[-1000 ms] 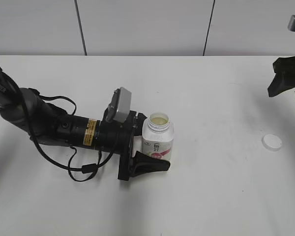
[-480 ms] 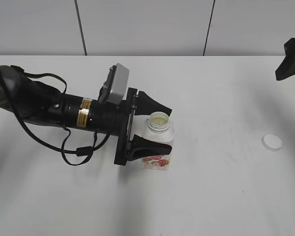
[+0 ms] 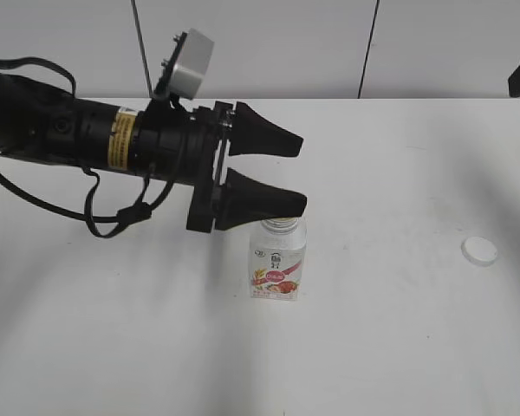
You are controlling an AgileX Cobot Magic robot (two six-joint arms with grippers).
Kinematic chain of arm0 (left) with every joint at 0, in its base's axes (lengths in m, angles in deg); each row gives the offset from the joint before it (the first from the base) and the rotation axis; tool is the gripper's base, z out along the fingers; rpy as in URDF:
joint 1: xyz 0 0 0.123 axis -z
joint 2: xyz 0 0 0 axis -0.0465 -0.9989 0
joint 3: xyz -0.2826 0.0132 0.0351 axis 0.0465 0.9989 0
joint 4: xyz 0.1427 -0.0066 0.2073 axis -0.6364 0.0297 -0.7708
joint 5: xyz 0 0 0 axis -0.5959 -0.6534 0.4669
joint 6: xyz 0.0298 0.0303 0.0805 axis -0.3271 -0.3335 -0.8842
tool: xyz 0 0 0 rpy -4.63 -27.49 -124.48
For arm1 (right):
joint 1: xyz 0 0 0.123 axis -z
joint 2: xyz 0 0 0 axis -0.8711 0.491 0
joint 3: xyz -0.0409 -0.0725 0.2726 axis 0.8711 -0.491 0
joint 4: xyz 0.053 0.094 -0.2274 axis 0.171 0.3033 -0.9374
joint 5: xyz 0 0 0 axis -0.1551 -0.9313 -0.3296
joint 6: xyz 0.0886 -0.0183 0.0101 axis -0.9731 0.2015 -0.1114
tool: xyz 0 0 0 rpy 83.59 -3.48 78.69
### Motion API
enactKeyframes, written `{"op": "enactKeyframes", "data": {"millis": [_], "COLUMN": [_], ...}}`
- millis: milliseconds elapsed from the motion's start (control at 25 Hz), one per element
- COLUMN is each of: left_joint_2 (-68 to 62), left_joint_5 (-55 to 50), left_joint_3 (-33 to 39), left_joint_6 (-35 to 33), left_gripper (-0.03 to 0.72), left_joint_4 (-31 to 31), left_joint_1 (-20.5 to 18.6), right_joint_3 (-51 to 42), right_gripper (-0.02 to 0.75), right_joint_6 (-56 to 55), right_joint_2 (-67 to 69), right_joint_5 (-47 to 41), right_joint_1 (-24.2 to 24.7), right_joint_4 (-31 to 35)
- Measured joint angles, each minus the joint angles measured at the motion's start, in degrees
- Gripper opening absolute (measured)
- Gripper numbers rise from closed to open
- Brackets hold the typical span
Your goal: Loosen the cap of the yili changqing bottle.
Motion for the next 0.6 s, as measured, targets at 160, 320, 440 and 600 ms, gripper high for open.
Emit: {"op": "enactKeyframes", "data": {"millis": [160,320,440,600], "left_joint_2": [4.49,9.09,11.09,11.22], "left_joint_5": [-2.69,-16.26,-33.99,-48.44], "left_joint_3": [0.0,0.04,0.04,0.12], "left_joint_6": [6.31,18.39,26.67,37.83], "left_gripper": [0.592,0.592,0.592,0.592], "left_joint_4": [-1.04,-1.72,-5.87,-13.96], "left_joint_1": [-2.24,-4.64,-4.98,-5.36], "right_joint_3": [2.11,5.09,6.87,8.94], "right_gripper": [0.534,0.534,0.534,0.534], "right_joint_6": [-0.05,-0.05,-0.05,-0.1], "right_joint_2": [-1.04,-1.36,-1.42,-1.46], "right_joint_5": [-2.74,-6.69,-9.68,-12.66], "right_joint_1": [0.0,0.0,0.0,0.0], "right_joint_4": [0.0,0.06,0.06,0.06]}}
